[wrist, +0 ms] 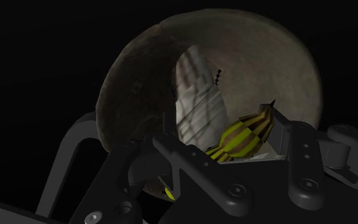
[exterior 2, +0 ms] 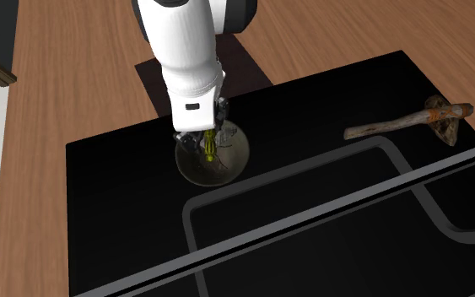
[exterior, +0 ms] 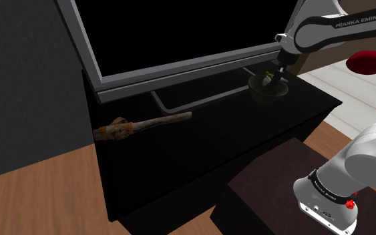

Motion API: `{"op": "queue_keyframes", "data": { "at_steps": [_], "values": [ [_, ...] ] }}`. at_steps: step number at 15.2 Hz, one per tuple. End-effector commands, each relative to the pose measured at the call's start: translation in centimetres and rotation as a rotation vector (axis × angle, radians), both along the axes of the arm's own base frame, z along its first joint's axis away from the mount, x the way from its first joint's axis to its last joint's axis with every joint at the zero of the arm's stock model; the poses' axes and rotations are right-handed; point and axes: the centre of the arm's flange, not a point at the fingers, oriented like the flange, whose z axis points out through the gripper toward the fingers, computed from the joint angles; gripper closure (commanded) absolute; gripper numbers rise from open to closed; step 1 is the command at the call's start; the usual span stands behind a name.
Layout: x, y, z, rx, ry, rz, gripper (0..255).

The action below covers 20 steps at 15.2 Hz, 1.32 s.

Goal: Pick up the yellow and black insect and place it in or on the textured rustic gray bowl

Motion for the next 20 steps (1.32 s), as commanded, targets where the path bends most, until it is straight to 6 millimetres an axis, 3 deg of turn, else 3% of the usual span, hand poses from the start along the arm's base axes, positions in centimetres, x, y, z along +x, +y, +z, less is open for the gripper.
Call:
{"op": "queue_keyframes", "data": {
  "at_steps": [1,2,3,8,12,20],
  "values": [
    [0.0,0.0,0.0,0.0,0.0,0.0,255],
    [0.0,0.0,0.0,0.0,0.0,0.0,255],
    [0.0,0.0,0.0,0.0,0.0,0.0,0],
    [0.0,0.0,0.0,0.0,0.0,0.0,0],
    [-0.4,0.2,5.0,0.0,0.0,0.0,0],
    [-0.4,0.2,5.0,0.0,0.0,0.0,0]
  ]
}}
